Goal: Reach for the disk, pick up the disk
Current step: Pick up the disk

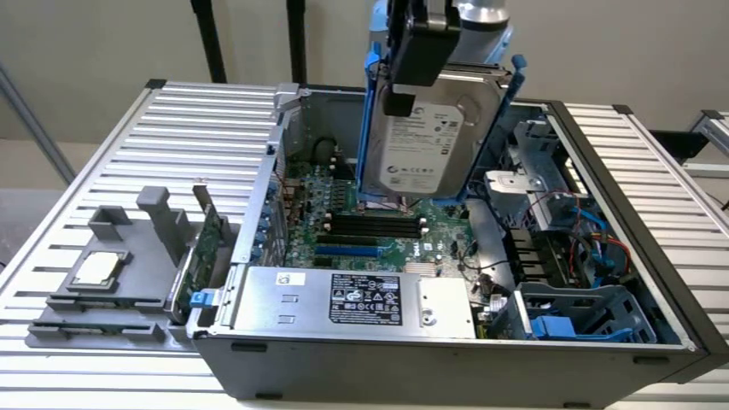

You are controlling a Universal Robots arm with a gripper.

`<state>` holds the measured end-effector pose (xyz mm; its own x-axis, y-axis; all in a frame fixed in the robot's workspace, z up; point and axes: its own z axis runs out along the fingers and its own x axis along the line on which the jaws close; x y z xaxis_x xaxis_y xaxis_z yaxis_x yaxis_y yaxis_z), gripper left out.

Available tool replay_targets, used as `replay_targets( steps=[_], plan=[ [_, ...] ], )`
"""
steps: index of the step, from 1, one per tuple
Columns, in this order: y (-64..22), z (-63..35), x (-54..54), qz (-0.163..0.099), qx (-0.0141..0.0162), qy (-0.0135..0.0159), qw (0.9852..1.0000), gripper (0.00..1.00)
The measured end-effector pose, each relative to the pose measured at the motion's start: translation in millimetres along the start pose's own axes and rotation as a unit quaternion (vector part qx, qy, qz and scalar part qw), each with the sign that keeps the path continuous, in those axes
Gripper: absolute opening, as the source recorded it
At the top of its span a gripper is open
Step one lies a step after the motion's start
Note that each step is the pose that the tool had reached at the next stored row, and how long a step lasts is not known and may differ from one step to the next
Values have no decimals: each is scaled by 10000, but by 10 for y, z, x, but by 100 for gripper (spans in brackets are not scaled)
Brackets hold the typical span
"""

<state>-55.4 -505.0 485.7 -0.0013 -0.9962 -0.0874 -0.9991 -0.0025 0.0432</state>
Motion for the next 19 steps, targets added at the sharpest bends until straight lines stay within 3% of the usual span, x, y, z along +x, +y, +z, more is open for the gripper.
replay_targets(
  steps=[19],
  plan=[
    [-688, -66, 411, 2, -18, 0, 10000, 33]
  ],
)
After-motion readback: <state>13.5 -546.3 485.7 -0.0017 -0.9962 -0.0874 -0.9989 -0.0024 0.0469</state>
